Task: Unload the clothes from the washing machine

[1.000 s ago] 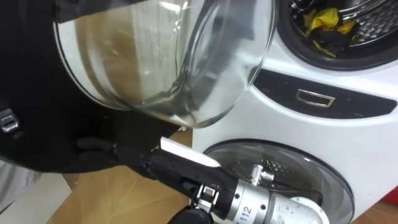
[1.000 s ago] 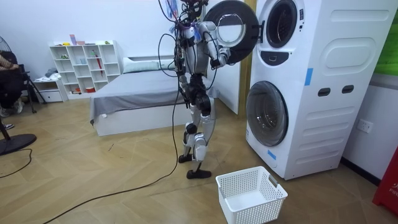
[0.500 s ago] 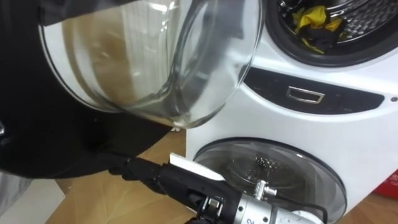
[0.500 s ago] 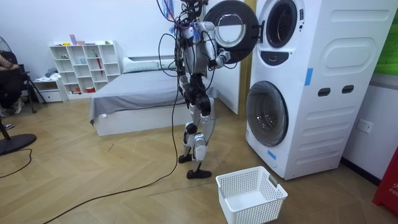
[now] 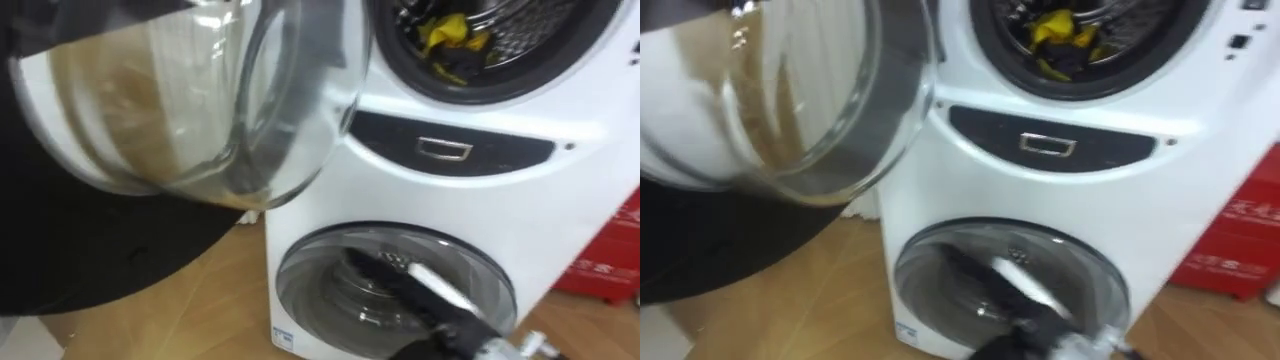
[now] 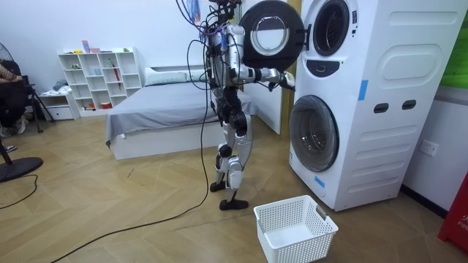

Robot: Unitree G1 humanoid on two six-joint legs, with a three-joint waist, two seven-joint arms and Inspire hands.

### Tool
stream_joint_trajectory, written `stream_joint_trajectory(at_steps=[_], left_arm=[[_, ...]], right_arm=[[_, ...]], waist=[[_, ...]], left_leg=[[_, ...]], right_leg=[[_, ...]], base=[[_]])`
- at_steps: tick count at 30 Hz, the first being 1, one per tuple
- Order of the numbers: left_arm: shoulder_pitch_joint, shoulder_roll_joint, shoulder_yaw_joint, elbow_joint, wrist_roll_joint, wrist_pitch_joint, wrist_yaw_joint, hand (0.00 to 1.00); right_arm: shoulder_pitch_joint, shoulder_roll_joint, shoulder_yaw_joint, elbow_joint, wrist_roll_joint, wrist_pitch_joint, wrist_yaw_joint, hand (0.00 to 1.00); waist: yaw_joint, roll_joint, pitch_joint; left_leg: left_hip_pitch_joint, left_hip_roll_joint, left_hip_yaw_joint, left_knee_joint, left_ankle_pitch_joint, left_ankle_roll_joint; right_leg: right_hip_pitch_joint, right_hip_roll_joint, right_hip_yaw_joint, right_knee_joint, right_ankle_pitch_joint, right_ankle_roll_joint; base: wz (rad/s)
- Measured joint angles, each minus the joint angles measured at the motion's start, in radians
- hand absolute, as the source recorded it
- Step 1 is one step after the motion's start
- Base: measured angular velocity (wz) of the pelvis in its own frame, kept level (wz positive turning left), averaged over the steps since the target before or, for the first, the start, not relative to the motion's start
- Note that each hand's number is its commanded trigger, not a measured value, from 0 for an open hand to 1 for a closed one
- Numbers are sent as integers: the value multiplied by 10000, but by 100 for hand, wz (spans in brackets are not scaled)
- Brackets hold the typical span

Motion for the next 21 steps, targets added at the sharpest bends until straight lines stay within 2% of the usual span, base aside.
stream_joint_trajectory(at_steps=[2, 9, 14, 18, 21], left_arm=[[-21, -16, -2, -60, 0, -17, -41, 0], [70, -49, 6, -168, 80, 53, 78, 0], [17, -91, 221, -145, 106, 111, 53, 0], [15, -81, 378, -340, 76, 139, 12, 0], [-82, -37, 389, -390, 75, 139, 26, 0]], right_arm=[[-55, -106, -410, -419, -641, 0, -455, 0], [-988, -164, -778, -1509, -2149, -5, -2038, 0], [-2121, -167, -782, -1828, -2886, 18, -2451, 0], [-3098, -194, -762, -2061, -3056, 81, -2795, 0], [-3481, -216, -737, -2063, -3147, 114, -2927, 0]], waist=[[-2, -1, -1], [-91, -33, 5], [-108, -87, 15], [2, -247, 71], [178, -381, 25]], left_leg=[[136, 30, 252, -107, 14, 20], [521, 0, 492, -287, 15, 20], [505, 2, 490, -318, 15, 20], [496, 15, 487, -316, 15, 20], [472, 13, 486, -316, 14, 21]], right_leg=[[-58, 36, 250, 61, 1, -2], [8, 101, 712, 119, 27, 36], [-83, 105, 768, 156, 26, 38], [-147, 132, 801, 165, 27, 36], [-162, 129, 808, 166, 26, 36]], base=[[-34], [-23], [-6], [0], [0]])
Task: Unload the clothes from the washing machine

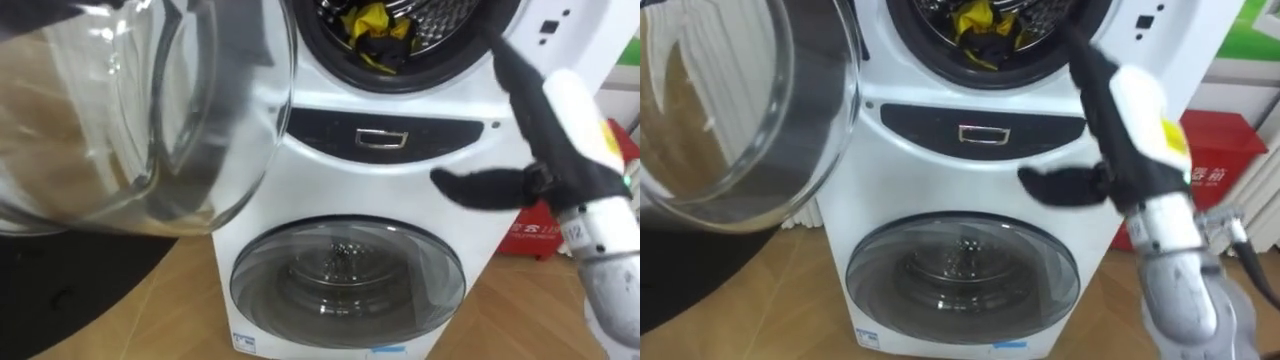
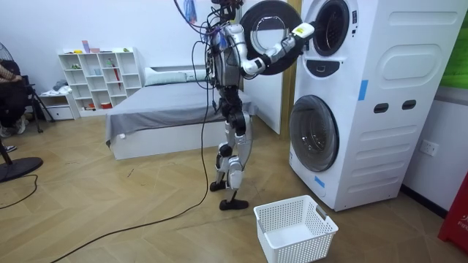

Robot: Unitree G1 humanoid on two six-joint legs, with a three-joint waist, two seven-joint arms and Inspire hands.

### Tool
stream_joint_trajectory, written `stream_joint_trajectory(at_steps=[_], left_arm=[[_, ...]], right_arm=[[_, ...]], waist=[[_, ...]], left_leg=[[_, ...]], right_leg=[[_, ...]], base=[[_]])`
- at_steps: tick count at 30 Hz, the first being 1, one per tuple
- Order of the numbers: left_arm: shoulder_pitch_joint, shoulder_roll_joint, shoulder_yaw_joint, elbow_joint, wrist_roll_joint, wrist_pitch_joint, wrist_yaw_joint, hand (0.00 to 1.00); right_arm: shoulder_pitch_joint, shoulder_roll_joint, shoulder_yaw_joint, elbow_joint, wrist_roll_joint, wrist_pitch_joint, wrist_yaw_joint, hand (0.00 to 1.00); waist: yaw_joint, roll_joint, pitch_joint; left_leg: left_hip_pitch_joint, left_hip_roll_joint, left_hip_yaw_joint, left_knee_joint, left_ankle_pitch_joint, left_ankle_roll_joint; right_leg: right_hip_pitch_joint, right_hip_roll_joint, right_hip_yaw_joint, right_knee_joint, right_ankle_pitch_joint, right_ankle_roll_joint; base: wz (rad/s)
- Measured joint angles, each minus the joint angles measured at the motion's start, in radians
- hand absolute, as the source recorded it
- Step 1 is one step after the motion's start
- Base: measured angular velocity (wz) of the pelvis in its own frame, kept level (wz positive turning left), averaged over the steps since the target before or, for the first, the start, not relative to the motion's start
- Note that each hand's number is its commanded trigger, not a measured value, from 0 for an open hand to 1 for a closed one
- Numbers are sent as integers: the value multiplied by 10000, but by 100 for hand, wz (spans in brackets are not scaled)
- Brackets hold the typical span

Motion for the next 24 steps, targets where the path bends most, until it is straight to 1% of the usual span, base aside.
stream_joint_trajectory(at_steps=[1, 3, 4, 6, 8, 11, 13, 15, 16, 18, 20, 22, 23, 24], left_arm=[[-3, 10, -3, 8, 0, 0, 0, 0], [-39, 29, 1, 164, 4, 16, -4, 0], [-35, 35, 4, 181, 7, 27, -5, 0], [-27, 5, 182, 178, 111, 170, -27, 0], [-41, 1, 192, 181, 193, 262, -52, 0], [-82, -16, 199, 181, 201, 433, -98, 0], [-72, -15, 198, 196, 197, 451, -105, 0], [-60, 7, 198, 98, 199, 645, -228, 0], [-63, 14, 197, 83, 197, 666, -272, 0], [-117, 11, 180, -9, 200, 794, -321, 0], [-141, 3, 170, -100, 193, 806, -305, 0], [-122, 33, 225, -90, 201, 811, -301, 0], [-154, 72, 319, -80, 291, 810, -297, 0], [-151, 102, 380, -64, 520, 821, -254, 0]], right_arm=[[-126, -1, 33, 0, 1, 37, 0, 0], [-721, -1, 201, 1, -89, 191, 0, 0], [-850, -1, 231, 1, -166, 190, -1, 0], [-1225, -4, 282, 1, -447, 201, -2, 0], [-1416, -18, 290, 5, -584, 302, -3, 0], [-1477, -26, 317, 9, -689, 487, -3, 0], [-1477, -41, 393, 21, -683, 608, -1, 0], [-1487, -43, 576, 53, -714, 764, 2, 0], [-1527, -47, 668, 81, -755, 807, 3, 0], [-1668, -121, 998, 160, -954, 959, 18, 0], [-1833, -269, 1175, 426, -1081, 958, 126, 0], [-2040, -275, 1208, 910, -1349, 966, 251, 0], [-2041, -275, 1203, 1183, -1638, 1050, 351, 0], [-2041, -275, 1205, 1380, -1685, 1058, 460, 0]], waist=[[3, -11, -7], [2, -9, -7], [2, -7, -7], [38, -11, -42], [57, -8, -45], [260, 15, -44], [277, 22, -36], [280, 20, -29], [305, 12, -24], [435, -26, 0], [545, -79, 2], [671, -170, 43], [803, -311, 47], [896, -358, 115]], left_leg=[[-2, -2, 0, 0, 0, 0], [-13, -9, 1, -1, 0, 0], [-16, -8, 2, -1, 0, 0], [-156, -5, -19, 5, 0, 0], [-176, 1, -20, 7, 0, 0], [-165, 7, -24, 10, 0, 0], [-173, 6, -41, 14, 0, 0], [-169, 1, -137, 89, 0, 0], [-170, 1, -155, 98, 0, 0], [-185, 6, -284, 103, 0, 0], [-187, 7, -287, 159, 0, 0], [-205, 5, -297, 331, -1, 0], [-357, 0, -294, 591, -32, -2], [-540, 44, -293, 979, -114, -25]], right_leg=[[-2, -2, -1, -1, 0, 0], [-8, -10, -7, 1, 2, 4], [-16, -10, -11, 2, 3, 4], [-71, -13, -99, 12, 3, 4], [-76, -15, -197, 13, 3, 4], [-37, -18, -241, 16, 3, 3], [-1, -43, -371, 12, 3, 4], [51, -62, -506, 5, 2, 5], [53, -60, -514, 4, 2, 5], [54, -49, -529, 6, 1, 3], [54, -55, -511, 50, -8, -12], [56, -79, -501, 185, -31, -30], [35, -99, -551, 222, -95, -50], [-29, -93, -575, 378, -142, -88]], base=[[0], [0], [0], [9], [12], [4], [15], [17], [8], [5], [2], [0], [6], [6]])
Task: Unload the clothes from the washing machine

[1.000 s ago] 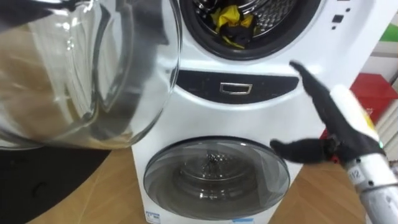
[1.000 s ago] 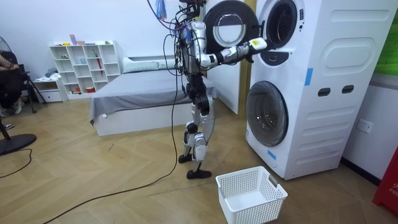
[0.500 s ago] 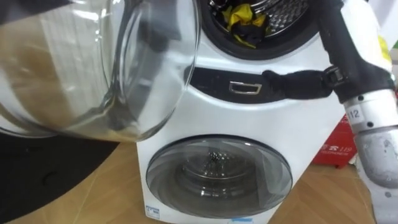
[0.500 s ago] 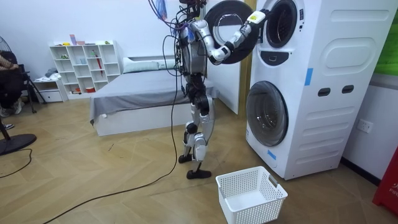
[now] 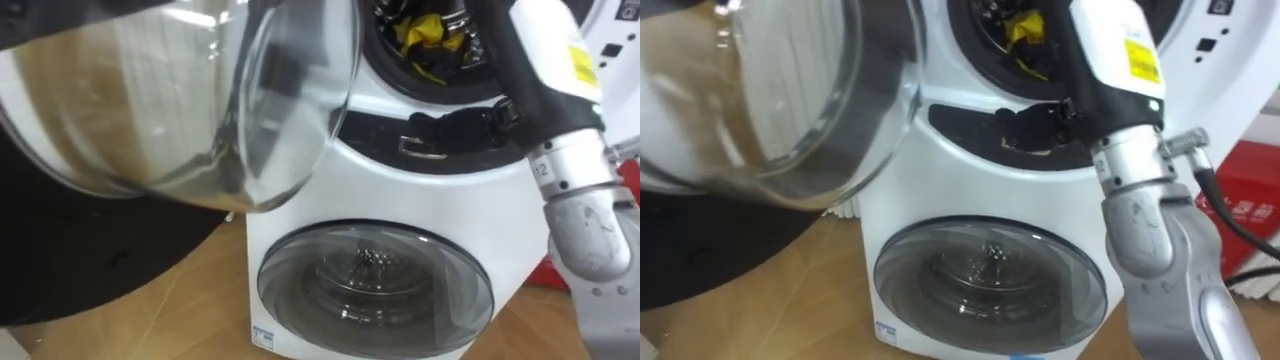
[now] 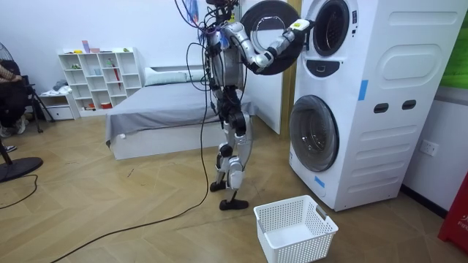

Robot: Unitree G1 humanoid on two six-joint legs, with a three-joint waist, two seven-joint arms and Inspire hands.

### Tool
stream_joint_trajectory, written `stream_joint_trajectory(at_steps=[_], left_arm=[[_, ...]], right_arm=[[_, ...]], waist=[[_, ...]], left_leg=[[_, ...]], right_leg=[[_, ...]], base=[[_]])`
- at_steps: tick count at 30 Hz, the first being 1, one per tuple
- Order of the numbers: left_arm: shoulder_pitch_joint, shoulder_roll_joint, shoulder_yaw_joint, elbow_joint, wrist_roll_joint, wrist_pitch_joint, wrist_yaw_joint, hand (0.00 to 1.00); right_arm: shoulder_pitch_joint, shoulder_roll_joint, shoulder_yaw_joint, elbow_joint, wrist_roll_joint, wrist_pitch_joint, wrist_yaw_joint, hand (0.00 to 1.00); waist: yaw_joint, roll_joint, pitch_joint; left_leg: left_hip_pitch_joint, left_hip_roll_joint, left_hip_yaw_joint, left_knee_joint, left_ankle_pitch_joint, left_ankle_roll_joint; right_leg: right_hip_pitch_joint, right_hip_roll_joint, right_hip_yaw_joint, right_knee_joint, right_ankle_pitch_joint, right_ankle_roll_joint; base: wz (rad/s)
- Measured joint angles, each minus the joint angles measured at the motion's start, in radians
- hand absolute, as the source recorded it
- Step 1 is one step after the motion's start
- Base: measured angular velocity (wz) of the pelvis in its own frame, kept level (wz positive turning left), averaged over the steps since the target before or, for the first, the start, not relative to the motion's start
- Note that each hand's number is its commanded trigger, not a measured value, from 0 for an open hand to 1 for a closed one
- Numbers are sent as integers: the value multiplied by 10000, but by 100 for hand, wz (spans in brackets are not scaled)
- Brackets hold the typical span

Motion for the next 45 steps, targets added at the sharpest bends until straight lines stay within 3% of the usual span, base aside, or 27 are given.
stream_joint_trajectory(at_steps=[4, 7, 8, 9, 10, 12, 13, 14, 15, 17, 20, 22, 23, 24, 25, 27, 28, 30, 31, 32, 33, 35, 37, 38, 39, 41, 45], left_arm=[[143, 47, -9, -63, 42, 255, 114, 0], [478, 53, -11, -110, 126, 297, 33, 0], [608, 53, -8, -122, 361, 366, -37, 0], [630, -1, -41, -122, 444, 431, -81, 0], [628, -24, -45, -132, 447, 429, -87, 0], [660, -18, -26, -274, 444, 420, -77, 0], [688, -13, -24, -305, 444, 401, -73, 0], [832, 44, 23, -391, 445, 381, -74, 0], [981, 96, 225, -412, 454, 373, -93, 0], [1015, 130, 357, -410, 436, 378, -180, 0], [909, 115, 367, -400, 436, 343, -252, 0], [746, 113, 366, -295, 424, 289, -252, 0], [678, 146, 365, -316, 312, 194, -247, 0], [590, 238, 360, -297, 278, 71, -229, 0], [488, 267, 359, -297, 279, 35, -217, 0], [350, 312, 380, -288, 285, -30, -208, 0], [349, 316, 375, -289, 293, -29, -209, 0], [261, 373, 368, -290, 285, -29, -204, 0], [194, 388, 357, -323, 282, -30, -190, 0], [23, 412, 360, -346, 270, -69, -141, 0], [-146, 453, 325, -325, 204, -162, -129, 0], [-561, 482, 169, -84, 28, -306, -130, 0], [-619, 378, 163, -81, -31, -499, -114, 0], [-581, 322, 143, -6, -146, -522, -46, 0], [-466, 320, 128, 40, -197, -502, -26, 0], [-147, 371, 157, 129, -248, -459, 12, 0], [207, 304, 157, 599, -295, -254, -84, 0]], right_arm=[[-13, -22, -11, 1108, -106, -110, 26, 0], [-17, -56, -140, 1699, -204, -256, -120, 0], [0, -54, -137, 1862, -176, -291, -143, 0], [1, -110, -158, 1952, -47, -257, -163, 0], [1, -149, -165, 1965, 43, -235, -179, 0], [-23, -364, -168, 2210, 231, -271, -259, 0], [-20, -427, -167, 2273, 242, -254, -278, 0], [1, -425, -146, 2386, 235, -209, -318, 0], [42, -426, -139, 2359, 156, -202, -341, 0], [35, -506, -179, 2088, 137, -58, -398, 0], [50, -605, -208, 1651, 145, 9, -413, 0], [89, -636, -219, 1359, 215, 80, -393, 0], [253, -752, -224, 961, 227, 57, -383, 0], [384, -810, -225, 652, 228, -79, -383, 0], [407, -828, -225, 588, 227, -156, -383, 0], [611, -875, -343, 385, 311, -495, -377, 0], [774, -953, -344, 315, 318, -632, -372, 0], [1183, -1075, -379, 193, 571, -929, -400, 0], [1285, -1085, -381, 152, 590, -940, -391, 0], [1398, -1089, -376, 122, 629, -1026, -340, 0], [1407, -1090, -304, 163, 699, -1026, -273, 0], [1406, -1087, -127, 128, 595, -865, -97, 0], [1413, -1084, -66, 119, 491, -875, 24, 0], [1476, -1073, -53, 24, 530, -884, 122, 0], [1548, -1075, -52, -124, 617, -892, 238, 0], [1633, -1103, -56, -237, 1015, -944, 292, 0], [1700, -1163, -56, -262, 1270, -1198, 400, 0]], waist=[[421, -35, 12], [480, 236, 56], [452, 260, 58], [377, 237, 51], [381, 226, 52], [519, 193, 7], [578, 222, -28], [713, 237, -37], [682, 107, -139], [403, -71, -248], [76, -70, -222], [63, 108, -74], [-18, 236, 2], [-130, 236, 17], [-180, 240, 16], [-143, 253, 19], [-142, 280, 27], [-435, 391, 48], [-484, 430, 36], [-507, 473, 35], [-546, 507, 36], [-490, 491, 26], [-586, 490, 25], [-781, 561, 6], [-811, 611, -51], [-811, 640, -47], [-799, 652, -70]], left_leg=[[-995, 265, -86, 2649, -458, -78], [-2270, 676, -410, 5345, -254, 33], [-2729, 577, -694, 5996, -102, 107], [-3103, 208, -862, 5593, -169, 138], [-3320, 57, -855, 5225, -166, 138], [-3795, -486, -765, 2691, 79, 64], [-3807, -552, -780, 1986, 364, 161], [-3764, -593, -788, 1266, 1226, 265], [-3573, -656, -684, 919, 1824, 400], [-3428, -838, -528, 904, 2027, 689], [-3227, -1120, -231, 1467, 1462, 953], [-2964, -1157, 63, 1791, 979, 1050], [-2890, -1281, 160, 1932, 706, 1110], [-2753, -1331, 319, 1883, 532, 1226], [-2676, -1394, 374, 1877, 476, 1265], [-2215, -1475, 891, 1841, 92, 1430], [-2059, -1474, 937, 1801, -7, 1444], [-1496, -1469, 709, 1536, -281, 1489], [-1366, -1429, 553, 1455, -295, 1500], [-1215, -1275, 412, 1313, -337, 1499], [-1110, -1133, 267, 1185, -319, 1466], [-838, -1072, 202, 982, -283, 1435], [-616, -1123, 191, 918, -338, 1436], [-547, -1128, -7, 1021, -444, 1391], [-469, -1097, -144, 970, -454, 1302], [-314, -1033, -152, 661, -378, 1199], [-286, -798, -232, 506, -343, 1024]], right_leg=[[-259, 56, 164, 838, -637, -196], [-179, 358, 189, 1308, -1028, -354], [-102, 381, 219, 1485, -1090, -542], [-112, 298, 210, 1587, -1194, -565], [-115, 256, 213, 1589, -1236, -540], [-57, 167, 290, 1567, -1391, -409], [-41, 173, 303, 1589, -1458, -404], [83, 120, 460, 1611, -1592, -354], [145, 69, 639, 1583, -1672, -212], [268, -73, 831, 1455, -1761, -105], [800, -437, 995, 1101, -1851, 100], [999, -614, 1189, 1459, -1909, 210], [897, -746, 1181, 2041, -1995, 368], [573, -983, 1228, 2919, -2098, 554], [362, -1102, 1229, 3362, -2097, 567], [-113, -1431, 1474, 4886, -1813, 974], [-170, -1416, 1522, 5154, -1642, 992], [-439, -1354, 1473, 6172, -671, 1039], [-565, -1280, 1469, 6355, -651, 1023], [-1014, -1012, 1491, 6353, -1101, 882], [-1557, -699, 1478, 6019, -1401, 708], [-2124, -381, 1519, 4869, -1421, 654], [-2290, -277, 1765, 3009, -1004, 648], [-2253, -264, 1771, 2415, -430, 584], [-2015, -142, 1745, 2016, -42, 443], [-1791, -31, 1705, 1506, 557, 297], [-1461, 170, 1538, 768, 952, 188]], base=[[-8], [13], [27], [27], [13], [-12], [-42], [-53], [-50], [-18], [-19], [-34], [-12], [-6], [-8], [-32], [-42], [-21], [-28], [-38], [-40], [-9], [22], [34], [26], [-3], [2]])
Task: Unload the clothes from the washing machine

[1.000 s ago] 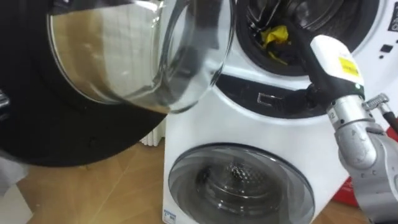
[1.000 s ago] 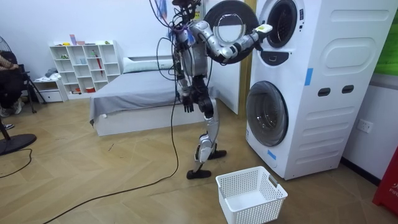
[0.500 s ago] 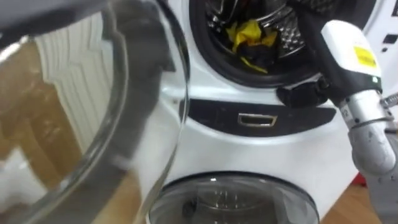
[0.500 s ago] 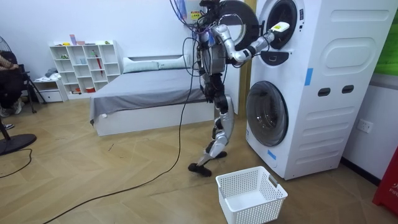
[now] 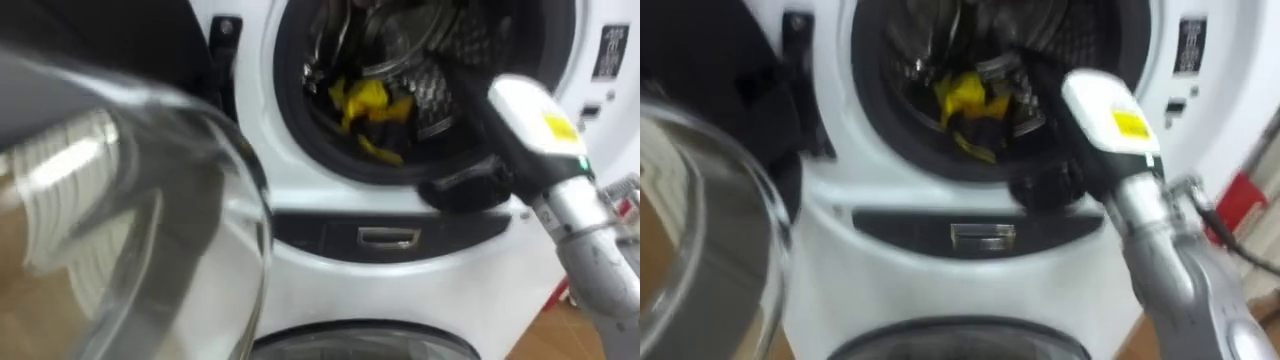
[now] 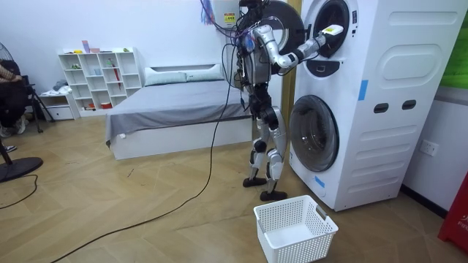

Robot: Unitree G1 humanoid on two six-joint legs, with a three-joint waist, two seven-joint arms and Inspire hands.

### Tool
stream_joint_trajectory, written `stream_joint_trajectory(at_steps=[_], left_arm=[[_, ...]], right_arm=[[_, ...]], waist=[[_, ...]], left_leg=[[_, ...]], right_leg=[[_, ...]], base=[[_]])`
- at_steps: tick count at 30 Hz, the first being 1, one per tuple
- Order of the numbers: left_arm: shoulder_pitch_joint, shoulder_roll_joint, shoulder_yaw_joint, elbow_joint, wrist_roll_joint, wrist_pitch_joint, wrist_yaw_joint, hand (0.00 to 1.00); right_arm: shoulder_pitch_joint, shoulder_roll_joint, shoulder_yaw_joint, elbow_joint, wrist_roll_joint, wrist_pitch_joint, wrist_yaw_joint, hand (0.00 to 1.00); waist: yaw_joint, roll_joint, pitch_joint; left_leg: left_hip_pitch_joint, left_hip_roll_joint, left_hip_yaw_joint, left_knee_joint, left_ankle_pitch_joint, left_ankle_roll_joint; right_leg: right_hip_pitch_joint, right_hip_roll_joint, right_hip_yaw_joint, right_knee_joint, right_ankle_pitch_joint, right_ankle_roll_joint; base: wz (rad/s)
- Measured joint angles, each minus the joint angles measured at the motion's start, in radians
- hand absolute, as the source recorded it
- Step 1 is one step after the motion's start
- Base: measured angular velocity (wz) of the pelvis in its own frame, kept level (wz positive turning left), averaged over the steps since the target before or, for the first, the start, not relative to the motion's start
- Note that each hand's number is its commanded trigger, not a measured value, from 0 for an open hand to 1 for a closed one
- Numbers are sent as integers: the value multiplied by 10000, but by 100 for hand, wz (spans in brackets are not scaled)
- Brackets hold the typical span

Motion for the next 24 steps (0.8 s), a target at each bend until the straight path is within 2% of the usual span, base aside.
stream_joint_trajectory(at_steps=[3, 9, 16, 17, 20, 21, 22, 24], left_arm=[[155, -32, -3, 9, -4, 66, -125, 0], [276, -90, 7, -6, -2, 117, -145, 0], [278, -235, -193, -215, -19, 237, -101, 0], [259, -247, -318, -224, -20, 233, -65, 0], [267, -261, -371, -285, -6, 232, -64, 0], [276, -249, -357, -285, -6, 235, -63, 0], [275, -247, -357, -285, -5, 236, -63, 0], [277, -254, -355, -285, -6, 237, -69, 0]], right_arm=[[-12, -24, -3, 5, 245, 66, 3, 0], [-45, -20, -14, 0, 364, 308, 162, 0], [-59, -15, -90, -39, 747, 332, 293, 0], [-59, -15, -125, -55, 1126, 348, 295, 0], [-77, -9, -217, -386, 2489, 730, 274, 0], [-86, -8, -217, -553, 2839, 775, 291, 0], [-112, -7, -216, -637, 2972, 777, 321, 0], [-321, -1, -214, -816, 3586, 763, 459, 0]], waist=[[128, -16, -8], [168, -97, 5], [121, -187, -30], [107, -226, -44], [157, -261, -38], [201, -323, -74], [233, -324, -61], [407, -361, -86]], left_leg=[[-53, 46, -46, -1, 31, -52], [-77, 72, -268, -1, 86, -113], [-124, 63, -377, 0, 115, -144], [-123, 66, -393, -25, 132, -147], [-116, 104, -389, -90, 168, -178], [-113, 117, -389, -161, 211, -196], [-112, 118, -399, -177, 243, -243], [-105, 131, -545, -221, 248, -261]], right_leg=[[14, 2, -145, -125, 63, -99], [145, -9, -384, -276, 82, -136], [153, -66, -653, -283, 107, -173], [154, -91, -689, -294, 109, -176], [198, -104, -824, -403, 146, -223], [223, -99, -872, -478, 160, -217], [235, -97, -895, -490, 171, -210], [327, -35, -898, -629, 180, -197]], base=[[3], [11], [5], [0], [5], [12], [16], [21]])
